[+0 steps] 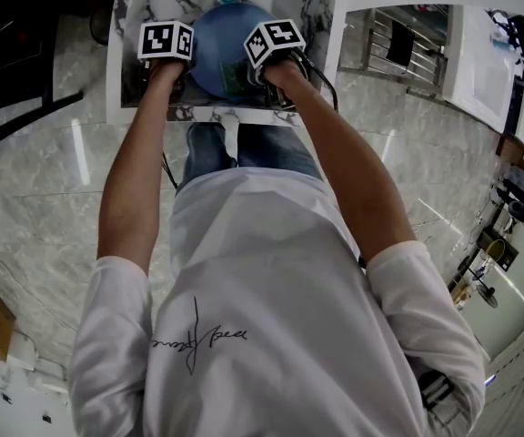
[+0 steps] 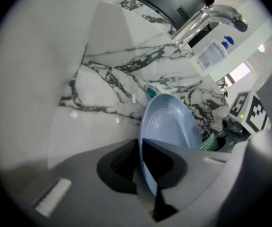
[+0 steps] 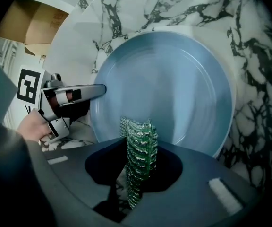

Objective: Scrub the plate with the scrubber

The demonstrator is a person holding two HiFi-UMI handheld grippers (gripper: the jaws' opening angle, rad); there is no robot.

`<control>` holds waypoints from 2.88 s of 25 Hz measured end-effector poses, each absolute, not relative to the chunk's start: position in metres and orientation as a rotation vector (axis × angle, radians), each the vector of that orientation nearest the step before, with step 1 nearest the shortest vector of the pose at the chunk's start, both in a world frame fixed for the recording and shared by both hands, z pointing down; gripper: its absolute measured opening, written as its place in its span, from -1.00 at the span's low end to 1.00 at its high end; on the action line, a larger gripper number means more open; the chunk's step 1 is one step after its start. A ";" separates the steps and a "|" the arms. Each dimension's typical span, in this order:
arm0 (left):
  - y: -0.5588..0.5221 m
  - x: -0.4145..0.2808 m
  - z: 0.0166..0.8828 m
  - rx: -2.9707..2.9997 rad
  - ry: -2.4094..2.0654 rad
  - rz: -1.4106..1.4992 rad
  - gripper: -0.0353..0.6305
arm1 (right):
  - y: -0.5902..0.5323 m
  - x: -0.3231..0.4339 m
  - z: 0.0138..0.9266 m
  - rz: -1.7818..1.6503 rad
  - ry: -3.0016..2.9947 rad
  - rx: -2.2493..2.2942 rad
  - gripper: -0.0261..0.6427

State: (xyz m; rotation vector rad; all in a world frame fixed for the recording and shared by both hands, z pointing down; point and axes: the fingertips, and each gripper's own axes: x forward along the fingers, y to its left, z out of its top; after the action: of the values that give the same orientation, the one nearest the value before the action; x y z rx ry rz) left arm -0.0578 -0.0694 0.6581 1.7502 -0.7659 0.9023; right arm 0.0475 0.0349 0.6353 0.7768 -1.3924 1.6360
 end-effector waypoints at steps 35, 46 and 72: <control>-0.068 -0.058 0.660 1.747 -0.761 0.903 -0.63 | 0.004 -0.002 0.638 1.971 -1.438 0.771 -0.72; -0.068 -0.058 0.661 1.743 -0.759 0.893 -0.63 | -0.014 -0.012 0.634 2.069 -1.498 0.813 -0.73; -0.067 -0.058 0.662 1.742 -0.755 0.883 -0.63 | -0.070 0.005 0.619 1.784 -1.676 0.878 -0.73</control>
State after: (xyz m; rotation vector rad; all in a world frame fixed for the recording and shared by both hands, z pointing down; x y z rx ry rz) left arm -0.0580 -0.0671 0.6623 1.7421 -0.7549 0.8829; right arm 0.0051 -0.0697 0.6192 0.8779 -1.6760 1.7840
